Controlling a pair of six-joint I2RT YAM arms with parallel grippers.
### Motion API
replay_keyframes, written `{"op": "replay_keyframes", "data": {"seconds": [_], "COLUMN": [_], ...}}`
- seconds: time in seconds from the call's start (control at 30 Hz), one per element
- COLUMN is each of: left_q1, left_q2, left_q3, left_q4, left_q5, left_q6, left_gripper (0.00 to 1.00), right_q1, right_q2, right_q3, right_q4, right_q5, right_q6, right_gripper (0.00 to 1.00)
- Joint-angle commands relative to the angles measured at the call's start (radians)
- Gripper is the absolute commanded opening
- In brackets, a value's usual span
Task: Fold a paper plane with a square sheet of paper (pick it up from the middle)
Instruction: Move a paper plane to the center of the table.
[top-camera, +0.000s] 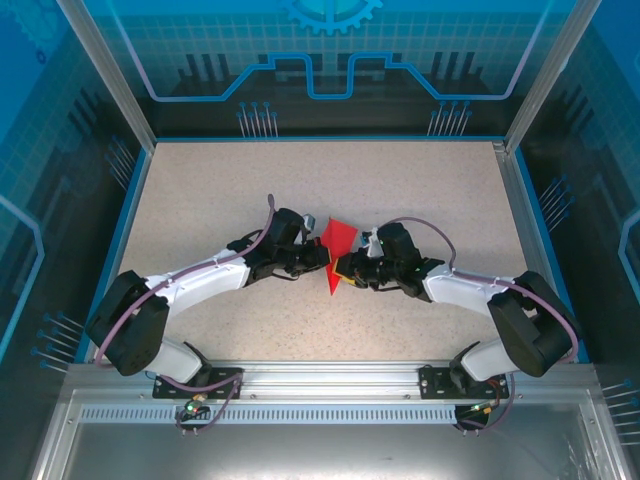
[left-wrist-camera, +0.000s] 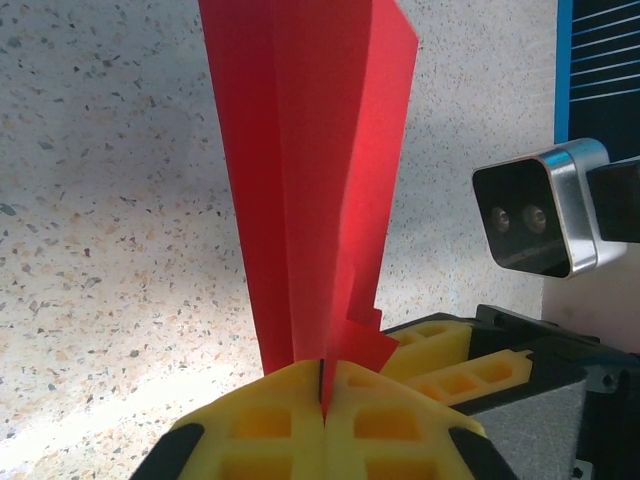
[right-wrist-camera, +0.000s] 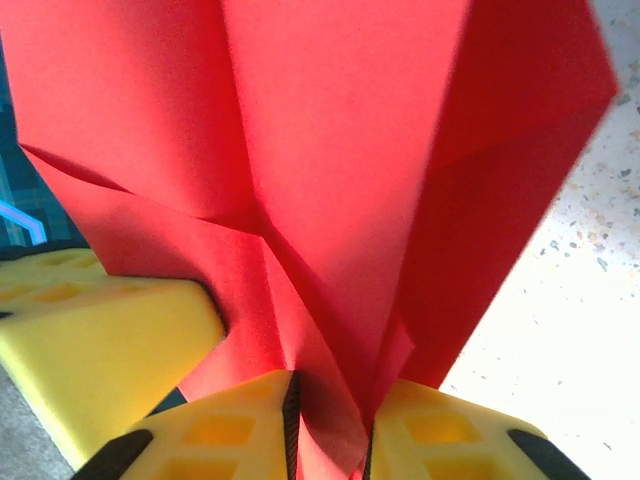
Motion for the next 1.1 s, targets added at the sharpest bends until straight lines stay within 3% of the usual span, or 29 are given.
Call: {"op": "replay_keyframes", "data": {"seconds": [0.0, 0.2, 0.5, 0.83, 1.07], "left_q1": [0.007, 0.007, 0.009, 0.046, 0.105], "left_q2": [-0.003, 0.003, -0.007, -0.083, -0.110], "left_q3": [-0.008, -0.003, 0.014, 0.045, 0.030], "left_q4": [0.012, -0.002, -0.064, -0.225, -0.269], "left_q5": [0.030, 0.030, 0.020, -0.024, -0.001], "left_q6": [-0.011, -0.004, 0.027, 0.117, 0.152], "left_gripper": [0.00, 0.00, 0.28, 0.45, 0.48], "right_q1": [0.020, 0.026, 0.041, 0.082, 0.163], "right_q2": [-0.001, -0.020, -0.052, -0.003, 0.107], "right_q3": [0.037, 0.066, 0.137, 0.207, 0.258], "right_q4": [-0.060, -0.164, -0.417, -0.749, -0.842], "right_q5": [0.027, 0.077, 0.213, 0.490, 0.663], "right_q6": [-0.041, -0.105, -0.271, -0.564, -0.639], "right_gripper": [0.21, 0.14, 0.06, 0.02, 0.02]}}
